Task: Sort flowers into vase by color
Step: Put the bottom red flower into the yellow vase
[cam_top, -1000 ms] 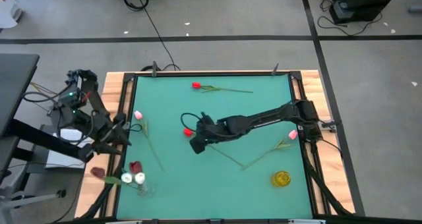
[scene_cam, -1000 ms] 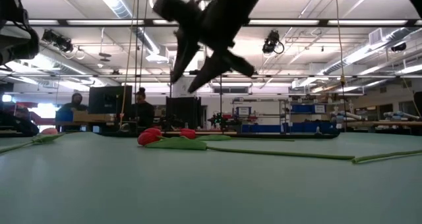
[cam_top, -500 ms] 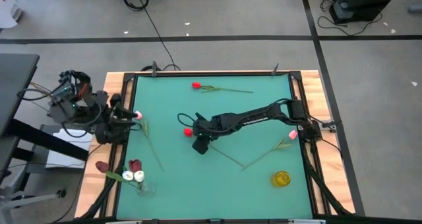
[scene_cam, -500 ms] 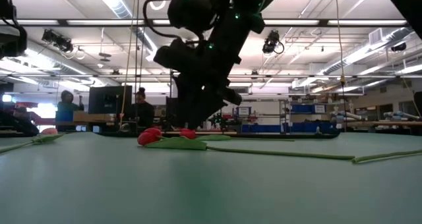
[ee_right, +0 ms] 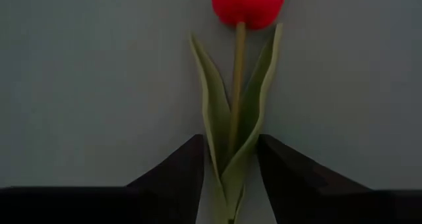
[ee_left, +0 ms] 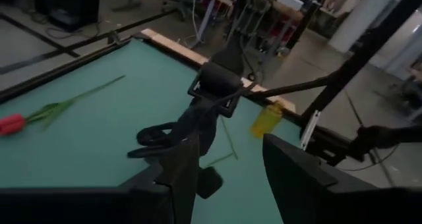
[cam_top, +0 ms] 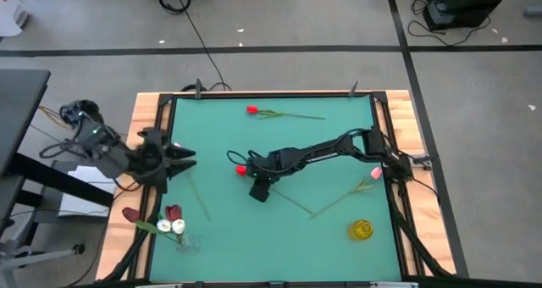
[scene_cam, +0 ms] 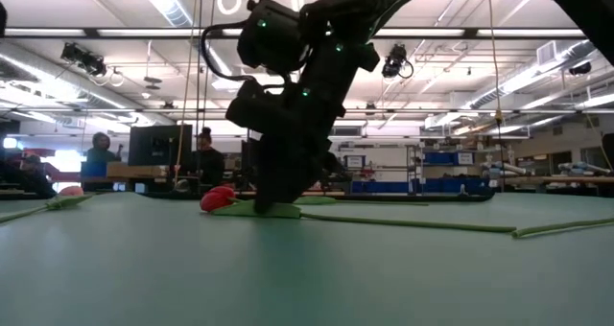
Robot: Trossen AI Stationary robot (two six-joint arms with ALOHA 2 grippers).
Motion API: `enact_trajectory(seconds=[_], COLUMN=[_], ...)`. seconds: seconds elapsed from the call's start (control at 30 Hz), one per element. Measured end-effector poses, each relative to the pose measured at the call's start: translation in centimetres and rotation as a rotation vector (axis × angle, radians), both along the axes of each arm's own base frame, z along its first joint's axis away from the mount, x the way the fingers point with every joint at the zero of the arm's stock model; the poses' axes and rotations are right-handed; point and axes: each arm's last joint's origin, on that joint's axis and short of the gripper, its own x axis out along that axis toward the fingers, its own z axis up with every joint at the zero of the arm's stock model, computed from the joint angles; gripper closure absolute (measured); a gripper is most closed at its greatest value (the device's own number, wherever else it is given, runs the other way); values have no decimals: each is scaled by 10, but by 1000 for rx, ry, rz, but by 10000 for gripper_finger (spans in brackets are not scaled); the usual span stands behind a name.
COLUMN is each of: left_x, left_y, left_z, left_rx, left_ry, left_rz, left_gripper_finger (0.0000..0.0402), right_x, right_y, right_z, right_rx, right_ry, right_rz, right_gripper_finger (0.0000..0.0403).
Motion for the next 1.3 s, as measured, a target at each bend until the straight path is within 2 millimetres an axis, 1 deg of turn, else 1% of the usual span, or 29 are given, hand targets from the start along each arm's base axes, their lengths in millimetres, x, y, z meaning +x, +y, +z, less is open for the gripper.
enact_trajectory(seconds=[0.1,0.23,0.27,0.37,0.43,0.5,0.57,0.7,0.8,0.93,1.0,1.1,1.23,1.3], left_x=[13,34,41,60,69,75,79,80,80,89,97,112,124,127], left_y=[-1,2,5,13,20,26,30,40,46,53,53,53,51,54], left_z=[3,2,0,-7,-11,-13,-12,-13,-15,-23,-33,-46,-54,-55], left_rx=[-39,-56,-58,-89,-116,-137,-132,-71,-17,4,26,15,19,31], left_ry=[-22,-29,-16,49,87,102,99,114,148,197,255,322,347,342], left_rz=[30,125,139,123,104,90,84,109,130,164,132,75,57,87], left_gripper_finger=[230,230,230,230,230,230,230,230,230,230,230,230,230,230], right_x=[-1,-1,-1,0,-1,-2,-4,-13,-26,-51,-65,-92,-137,-161], right_y=[-1,-1,-1,-1,-1,2,4,12,24,43,56,78,104,115], right_z=[-1,-1,-1,-1,3,11,27,74,109,159,178,200,230,240], right_rx=[8,16,20,31,20,-14,-51,-143,-245,-361,-422,-493,-546,-566], right_ry=[9,11,9,-1,-16,-46,-100,-263,-375,-526,-573,-604,-646,-653], right_rz=[0,-24,-41,-150,-221,-285,-366,-514,-585,-624,-623,-588,-538,-510], right_gripper_finger=[296,380,388,385,390,395,395,396,396,396,396,396,396,396])
